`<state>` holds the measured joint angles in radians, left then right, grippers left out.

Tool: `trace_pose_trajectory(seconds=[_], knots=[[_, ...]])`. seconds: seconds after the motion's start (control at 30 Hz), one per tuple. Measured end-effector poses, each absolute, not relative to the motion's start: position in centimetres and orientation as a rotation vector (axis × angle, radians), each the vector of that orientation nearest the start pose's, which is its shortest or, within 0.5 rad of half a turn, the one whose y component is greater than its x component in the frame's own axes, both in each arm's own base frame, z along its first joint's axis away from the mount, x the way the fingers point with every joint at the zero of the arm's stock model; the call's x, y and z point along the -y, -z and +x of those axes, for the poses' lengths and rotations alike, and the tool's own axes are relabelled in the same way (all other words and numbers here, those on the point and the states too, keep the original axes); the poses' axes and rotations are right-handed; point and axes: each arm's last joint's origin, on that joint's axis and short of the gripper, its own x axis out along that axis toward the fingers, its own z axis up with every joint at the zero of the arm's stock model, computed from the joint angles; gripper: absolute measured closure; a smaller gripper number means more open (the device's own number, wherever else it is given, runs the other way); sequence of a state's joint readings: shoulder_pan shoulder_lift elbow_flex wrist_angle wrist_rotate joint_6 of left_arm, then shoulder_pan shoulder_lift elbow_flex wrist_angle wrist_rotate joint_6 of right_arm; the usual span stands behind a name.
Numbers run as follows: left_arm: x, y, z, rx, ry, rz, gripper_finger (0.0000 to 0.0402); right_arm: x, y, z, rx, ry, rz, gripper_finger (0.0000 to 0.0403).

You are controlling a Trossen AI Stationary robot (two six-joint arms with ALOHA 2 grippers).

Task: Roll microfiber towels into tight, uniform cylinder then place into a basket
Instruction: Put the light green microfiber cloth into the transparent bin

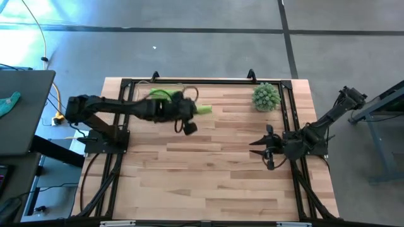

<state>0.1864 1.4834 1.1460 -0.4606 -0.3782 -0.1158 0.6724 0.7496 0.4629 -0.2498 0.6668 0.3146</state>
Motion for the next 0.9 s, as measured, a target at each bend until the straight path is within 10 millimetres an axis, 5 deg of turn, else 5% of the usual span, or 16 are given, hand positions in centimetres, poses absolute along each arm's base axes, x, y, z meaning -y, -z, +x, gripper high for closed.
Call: trace_pose_trajectory(seconds=[0.53,0.9], knots=[[-15.1,-27.2,22.8,-1.227,-0.798,0.103,0.0391,-5.7,-15.3,11.0,-0.219,0.265,0.106,0.0284],[-17.3,-23.5,19.7,-1.330,-0.689,-0.013,0.0390,-5.1,-14.2,10.9,-0.251,0.307,0.066,0.0284]])
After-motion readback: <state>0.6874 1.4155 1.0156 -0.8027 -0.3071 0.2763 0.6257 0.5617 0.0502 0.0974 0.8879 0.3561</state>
